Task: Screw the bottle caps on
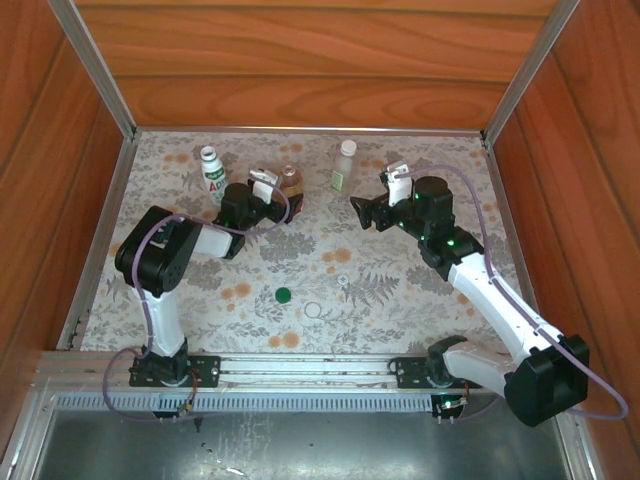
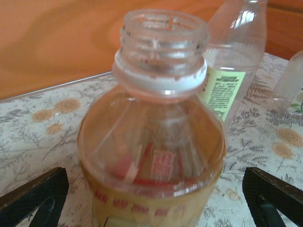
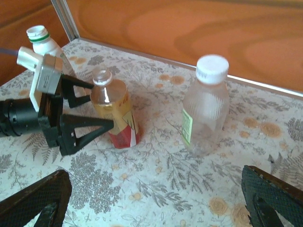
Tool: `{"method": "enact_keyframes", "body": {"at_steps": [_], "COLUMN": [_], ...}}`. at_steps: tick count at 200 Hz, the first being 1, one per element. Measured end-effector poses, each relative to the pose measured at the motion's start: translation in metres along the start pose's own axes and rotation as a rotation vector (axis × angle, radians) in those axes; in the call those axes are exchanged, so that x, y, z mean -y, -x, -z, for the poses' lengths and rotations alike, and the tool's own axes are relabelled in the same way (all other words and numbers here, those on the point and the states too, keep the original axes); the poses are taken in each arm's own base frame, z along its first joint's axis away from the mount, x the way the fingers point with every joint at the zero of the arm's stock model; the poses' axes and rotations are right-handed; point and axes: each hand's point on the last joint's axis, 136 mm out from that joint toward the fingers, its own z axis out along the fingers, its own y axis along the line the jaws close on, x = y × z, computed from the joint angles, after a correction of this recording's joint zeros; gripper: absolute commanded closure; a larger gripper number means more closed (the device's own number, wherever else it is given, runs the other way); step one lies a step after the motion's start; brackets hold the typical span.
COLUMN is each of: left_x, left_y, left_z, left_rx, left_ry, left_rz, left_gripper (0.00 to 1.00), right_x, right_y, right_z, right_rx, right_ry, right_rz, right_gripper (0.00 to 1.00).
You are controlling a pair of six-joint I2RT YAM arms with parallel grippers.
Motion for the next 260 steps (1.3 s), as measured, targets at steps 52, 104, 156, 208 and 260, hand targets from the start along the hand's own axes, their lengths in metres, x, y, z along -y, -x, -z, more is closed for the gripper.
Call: {"method": "enact_keyframes", "body": {"at_steps": [52,104,156,208,260], "left_x": [-0.002,0.0,0.011,0.069,0.143], "left_y": [0.005,0.008,0.006,0.004,-0.006], "left_z": [-0.014,-0.018,-0.017,0.018,0.064], "left_rx": [0.015,0.021,0.017,0.013,0.005], "left_ry": [-0.011,-0.03,-0.096,-0.386,-0.641], "left_rz": [-0.008,-0.02,-0.053,-0.101,-0.149], "left_gripper": [0.16,0.32,0.36,0.36,0.36], "right_x": [0.002,0.003,-0.001,0.015,0.017], "right_y": [-0.008,-0.006,-0.024,-0.065,-0.085], "right_z": [0.0,0.008,0.014,0.017,0.013], "right_rx": [-0.022,-0.015,-0.057,-0.147,-0.225], "right_ry": [-0.01,-0.028,-0.015,-0.125,-0.14], "right_rz": [-0.008,-0.066,-0.176,-0.225,-0.234], "right_gripper": [0.03,0.0,0.0,0.0,0.0]}}
